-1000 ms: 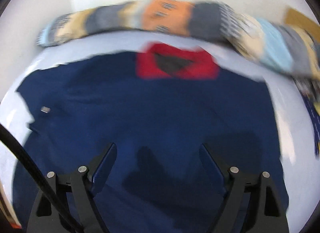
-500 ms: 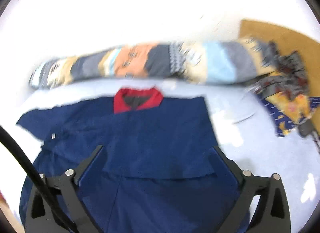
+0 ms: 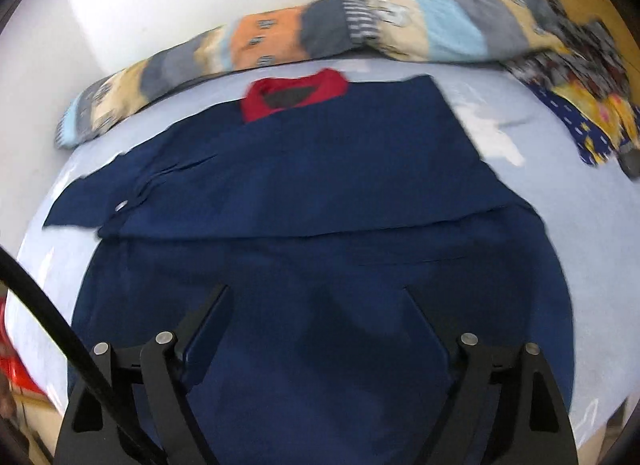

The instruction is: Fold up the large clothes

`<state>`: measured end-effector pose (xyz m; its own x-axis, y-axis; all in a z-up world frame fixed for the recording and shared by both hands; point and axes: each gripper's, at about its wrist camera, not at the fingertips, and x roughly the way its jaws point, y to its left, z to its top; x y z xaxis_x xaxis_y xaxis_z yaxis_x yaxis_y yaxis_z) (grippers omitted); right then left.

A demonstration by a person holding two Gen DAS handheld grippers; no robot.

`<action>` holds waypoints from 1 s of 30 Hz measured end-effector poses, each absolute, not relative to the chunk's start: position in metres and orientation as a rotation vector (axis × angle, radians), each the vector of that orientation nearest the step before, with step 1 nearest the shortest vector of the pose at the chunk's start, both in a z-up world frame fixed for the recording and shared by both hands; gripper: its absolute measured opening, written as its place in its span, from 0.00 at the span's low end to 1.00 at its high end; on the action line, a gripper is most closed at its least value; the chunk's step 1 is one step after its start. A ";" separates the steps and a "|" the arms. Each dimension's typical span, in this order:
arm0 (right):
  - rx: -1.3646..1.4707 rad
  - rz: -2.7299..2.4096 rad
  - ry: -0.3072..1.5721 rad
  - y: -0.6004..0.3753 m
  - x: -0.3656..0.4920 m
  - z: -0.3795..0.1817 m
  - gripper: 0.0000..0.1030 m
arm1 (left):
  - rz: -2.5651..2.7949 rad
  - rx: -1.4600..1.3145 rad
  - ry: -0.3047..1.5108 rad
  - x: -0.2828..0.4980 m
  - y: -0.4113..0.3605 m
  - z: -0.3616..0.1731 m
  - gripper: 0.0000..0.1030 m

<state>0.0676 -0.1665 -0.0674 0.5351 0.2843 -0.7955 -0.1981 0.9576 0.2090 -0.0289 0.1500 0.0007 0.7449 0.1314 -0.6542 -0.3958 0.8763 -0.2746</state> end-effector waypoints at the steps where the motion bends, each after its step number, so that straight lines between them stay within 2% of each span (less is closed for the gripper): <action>1: 0.093 0.307 0.953 -0.164 0.068 -0.069 0.86 | 0.297 -0.419 0.677 -0.028 0.150 0.000 1.00; 3: 0.029 0.317 0.918 -0.150 0.061 -0.065 0.86 | 0.295 -0.417 0.683 -0.028 0.151 -0.002 1.00; 5: -0.033 0.305 0.928 -0.140 0.062 -0.069 0.91 | 0.303 -0.413 0.693 -0.027 0.151 -0.005 1.00; 10: 0.113 0.378 1.260 -0.145 0.088 -0.130 0.91 | 0.295 -0.485 0.754 -0.020 0.163 -0.018 1.00; 11: 0.128 0.376 1.276 -0.147 0.089 -0.135 0.91 | 0.290 -0.517 0.769 -0.019 0.169 -0.021 1.00; 17: 0.158 0.380 1.082 -0.159 0.077 -0.083 0.90 | 0.332 -0.618 0.762 -0.017 0.209 -0.023 1.00; 22: 0.162 0.371 1.066 -0.170 0.074 -0.073 0.90 | 0.434 -0.568 0.755 -0.008 0.270 -0.026 1.00; 28: 0.182 0.435 1.042 -0.173 0.069 -0.063 0.90 | 0.494 -0.665 0.826 0.007 0.386 -0.065 1.00; 29: 0.177 0.454 1.040 -0.170 0.067 -0.061 0.90 | 0.520 -0.687 0.841 0.008 0.405 -0.071 0.99; 30: 0.173 0.460 1.038 -0.167 0.065 -0.059 0.90 | 0.538 -0.717 0.848 0.009 0.429 -0.078 0.93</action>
<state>0.0655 -0.1667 -0.0594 0.4234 0.4457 -0.7887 -0.2847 0.8920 0.3512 0.0085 0.4287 -0.0775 0.5566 0.1440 -0.8182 -0.6787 0.6467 -0.3479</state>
